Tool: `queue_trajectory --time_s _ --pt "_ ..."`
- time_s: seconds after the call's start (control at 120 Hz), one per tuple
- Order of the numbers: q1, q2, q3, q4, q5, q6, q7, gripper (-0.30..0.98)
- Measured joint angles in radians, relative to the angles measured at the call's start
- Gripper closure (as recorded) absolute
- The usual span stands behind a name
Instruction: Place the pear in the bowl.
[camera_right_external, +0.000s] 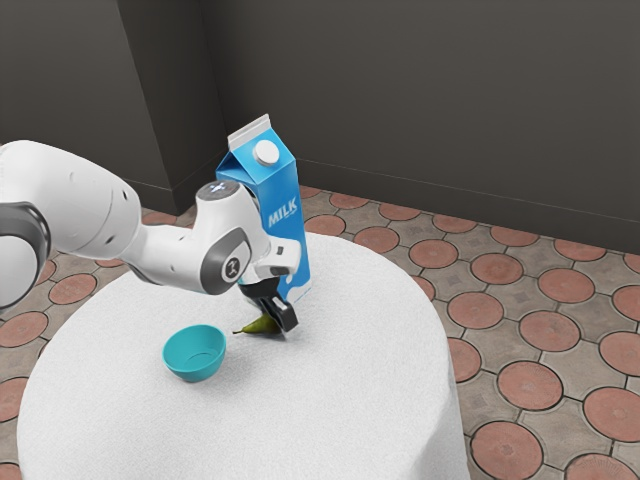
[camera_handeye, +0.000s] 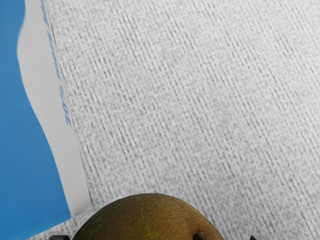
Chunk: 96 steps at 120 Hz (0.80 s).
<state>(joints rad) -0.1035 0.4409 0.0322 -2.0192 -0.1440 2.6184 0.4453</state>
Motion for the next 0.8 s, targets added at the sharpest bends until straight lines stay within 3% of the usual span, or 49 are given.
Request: queue_trajectory --time_s 0.392,0.633,0.8 --pt "-0.001 -0.008 0.0 -0.005 0.007 0.004 -0.011 0.44" --pt "-0.009 -0.072 0.0 -0.047 0.002 0.0 -0.023 0.39" --pt "-0.006 -0.197 0.004 -0.137 0.0 -0.007 -0.032 0.39"
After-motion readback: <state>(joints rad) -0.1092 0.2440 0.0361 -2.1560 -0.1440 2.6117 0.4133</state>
